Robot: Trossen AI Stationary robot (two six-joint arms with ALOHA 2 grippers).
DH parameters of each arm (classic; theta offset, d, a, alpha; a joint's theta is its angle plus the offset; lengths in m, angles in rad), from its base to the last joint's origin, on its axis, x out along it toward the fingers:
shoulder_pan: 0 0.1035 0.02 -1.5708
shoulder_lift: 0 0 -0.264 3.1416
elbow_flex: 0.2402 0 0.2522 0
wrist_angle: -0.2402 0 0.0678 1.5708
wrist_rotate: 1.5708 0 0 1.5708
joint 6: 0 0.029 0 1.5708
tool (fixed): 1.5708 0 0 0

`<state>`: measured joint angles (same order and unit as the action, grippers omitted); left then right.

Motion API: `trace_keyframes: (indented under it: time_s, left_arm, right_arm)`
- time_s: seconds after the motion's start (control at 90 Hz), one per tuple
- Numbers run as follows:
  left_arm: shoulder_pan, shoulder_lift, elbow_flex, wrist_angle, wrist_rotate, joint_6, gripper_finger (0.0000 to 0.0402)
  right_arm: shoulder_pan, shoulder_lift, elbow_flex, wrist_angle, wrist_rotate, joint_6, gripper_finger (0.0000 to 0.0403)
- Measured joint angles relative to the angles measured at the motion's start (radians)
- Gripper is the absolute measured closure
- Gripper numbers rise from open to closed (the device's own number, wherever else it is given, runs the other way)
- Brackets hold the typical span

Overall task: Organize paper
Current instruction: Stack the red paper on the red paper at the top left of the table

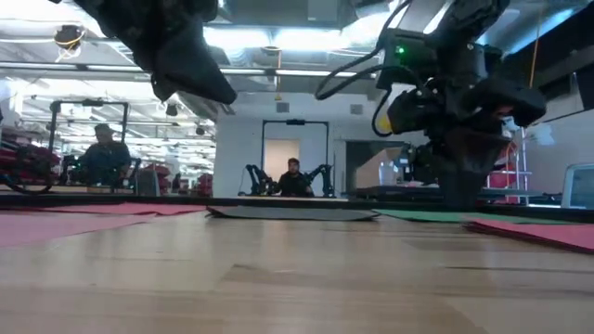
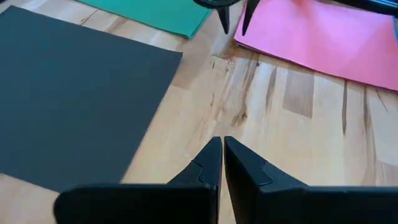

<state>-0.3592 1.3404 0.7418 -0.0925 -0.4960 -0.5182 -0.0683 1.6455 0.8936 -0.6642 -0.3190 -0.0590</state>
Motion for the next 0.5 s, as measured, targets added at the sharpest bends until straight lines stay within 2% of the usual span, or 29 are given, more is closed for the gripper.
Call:
trace_keyframes:
  time_s: [0.289, 0.378, 0.5]
  left_arm:
    - [0.000, 0.030, 0.000, -0.002, 0.000, -0.006, 0.0402]
    - [0.000, 0.035, 0.000, -0.002, 0.000, -0.006, 0.0402]
    - [0.000, 0.035, 0.000, 0.003, 0.000, -0.010, 0.0402]
  right_arm:
    - [-0.004, 0.063, 0.001, -0.011, -0.075, -0.023, 0.0294]
    - [-0.004, 0.062, 0.002, -0.013, -0.067, -0.023, 0.0317]
    - [-0.004, 0.059, 0.003, -0.012, -0.050, -0.031, 0.0372]
